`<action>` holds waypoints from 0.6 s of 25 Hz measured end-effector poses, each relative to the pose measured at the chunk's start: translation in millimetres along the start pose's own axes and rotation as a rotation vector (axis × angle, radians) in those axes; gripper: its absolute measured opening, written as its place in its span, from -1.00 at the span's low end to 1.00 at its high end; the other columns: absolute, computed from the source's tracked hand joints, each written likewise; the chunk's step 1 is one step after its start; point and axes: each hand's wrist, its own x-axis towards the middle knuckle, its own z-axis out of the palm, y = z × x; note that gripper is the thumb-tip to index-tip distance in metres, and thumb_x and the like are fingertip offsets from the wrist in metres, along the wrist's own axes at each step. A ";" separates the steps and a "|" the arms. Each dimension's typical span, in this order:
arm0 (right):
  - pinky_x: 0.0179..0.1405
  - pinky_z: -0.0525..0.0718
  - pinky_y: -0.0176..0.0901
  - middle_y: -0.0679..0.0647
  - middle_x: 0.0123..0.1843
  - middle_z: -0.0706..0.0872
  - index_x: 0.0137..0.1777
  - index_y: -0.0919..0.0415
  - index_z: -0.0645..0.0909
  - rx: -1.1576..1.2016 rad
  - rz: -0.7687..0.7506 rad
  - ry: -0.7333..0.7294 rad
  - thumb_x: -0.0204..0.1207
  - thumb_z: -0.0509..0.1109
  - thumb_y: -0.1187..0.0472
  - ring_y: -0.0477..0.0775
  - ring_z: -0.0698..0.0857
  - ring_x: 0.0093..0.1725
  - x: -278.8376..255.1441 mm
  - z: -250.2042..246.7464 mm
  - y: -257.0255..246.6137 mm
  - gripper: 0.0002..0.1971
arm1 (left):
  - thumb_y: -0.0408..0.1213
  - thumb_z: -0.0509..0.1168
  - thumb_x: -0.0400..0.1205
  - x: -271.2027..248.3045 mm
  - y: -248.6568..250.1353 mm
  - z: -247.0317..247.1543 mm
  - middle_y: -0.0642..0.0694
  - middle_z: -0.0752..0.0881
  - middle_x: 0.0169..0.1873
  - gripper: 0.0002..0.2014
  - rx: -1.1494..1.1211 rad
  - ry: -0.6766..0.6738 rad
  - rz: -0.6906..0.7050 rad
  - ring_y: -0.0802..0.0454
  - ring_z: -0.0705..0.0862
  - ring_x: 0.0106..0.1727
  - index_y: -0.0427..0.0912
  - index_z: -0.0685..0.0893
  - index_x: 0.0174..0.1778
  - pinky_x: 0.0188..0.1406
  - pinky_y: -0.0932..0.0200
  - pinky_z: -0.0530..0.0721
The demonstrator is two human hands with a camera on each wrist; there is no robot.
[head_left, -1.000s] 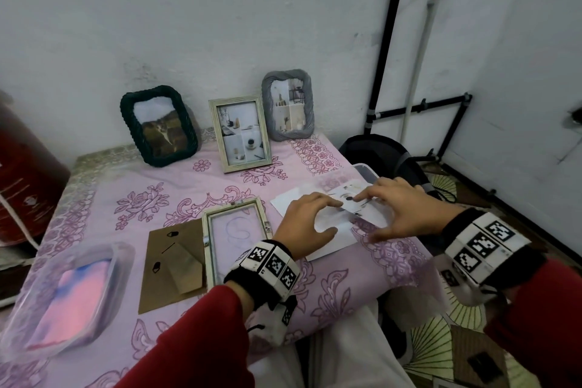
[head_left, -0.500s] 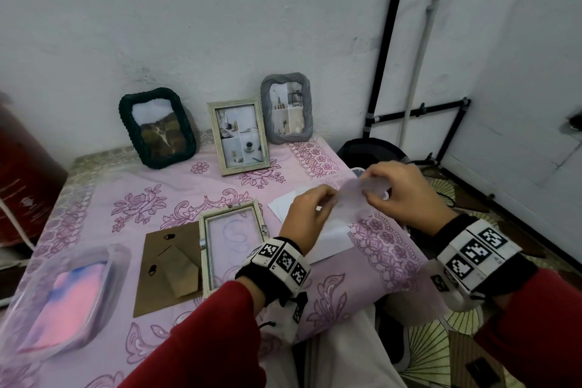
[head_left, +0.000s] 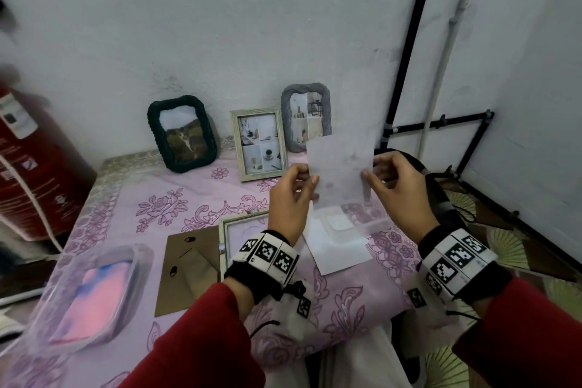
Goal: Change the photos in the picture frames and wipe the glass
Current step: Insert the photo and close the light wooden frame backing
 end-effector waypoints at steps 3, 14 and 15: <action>-0.31 0.54 -0.56 -0.02 -0.22 0.59 0.05 0.30 0.56 0.053 -0.011 -0.024 0.51 0.42 0.31 -0.23 0.54 -0.28 -2.0 21.3 -10.0 -0.84 | -0.41 0.31 0.60 4.8 5.5 -19.1 -0.10 0.66 -0.14 -0.82 0.070 0.109 0.040 0.03 0.64 -0.11 -0.22 0.58 0.12 -0.10 0.25 0.66; -0.38 0.73 -0.19 0.02 -0.23 0.55 0.46 0.06 0.32 0.106 -0.035 -0.252 0.49 0.39 0.41 -0.08 0.60 -0.37 -14.7 87.2 -29.5 -0.42 | -0.43 0.28 0.60 -2.3 4.7 -93.5 0.03 0.59 -0.12 -0.59 0.220 0.151 -0.002 0.11 0.58 -0.12 -0.06 0.51 0.37 -0.15 0.20 0.67; -0.40 0.74 -0.20 0.06 -0.23 0.56 0.47 0.05 0.31 0.115 -0.030 -0.281 0.49 0.39 0.42 -0.06 0.61 -0.37 -15.9 91.8 -29.8 -0.40 | -0.44 0.28 0.60 -4.5 1.4 -100.2 0.06 0.58 -0.13 -0.55 0.236 0.135 -0.028 0.10 0.58 -0.14 -0.03 0.49 0.39 -0.17 0.19 0.67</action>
